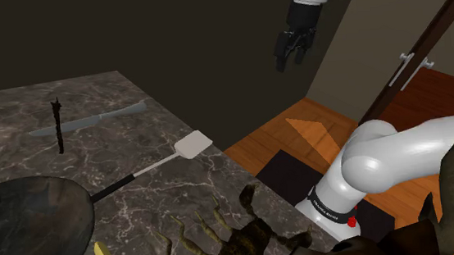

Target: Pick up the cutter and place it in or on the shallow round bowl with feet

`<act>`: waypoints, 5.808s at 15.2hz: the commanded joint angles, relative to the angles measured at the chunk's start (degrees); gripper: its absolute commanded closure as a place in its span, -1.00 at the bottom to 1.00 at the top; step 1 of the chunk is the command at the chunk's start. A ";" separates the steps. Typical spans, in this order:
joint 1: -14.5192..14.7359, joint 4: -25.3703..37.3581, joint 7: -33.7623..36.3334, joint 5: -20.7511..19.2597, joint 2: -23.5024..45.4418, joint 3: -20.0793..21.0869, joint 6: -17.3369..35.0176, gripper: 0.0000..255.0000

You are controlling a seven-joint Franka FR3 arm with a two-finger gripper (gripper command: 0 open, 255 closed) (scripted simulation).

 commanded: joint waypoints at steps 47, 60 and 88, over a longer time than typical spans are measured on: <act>25.53 58.35 -48.99 -0.20 70.69 14.76 9.29 -1.00; 25.18 54.09 -48.90 -0.15 70.19 14.72 13.05 1.00; 26.80 72.87 -49.34 -0.62 72.76 14.83 -3.12 1.00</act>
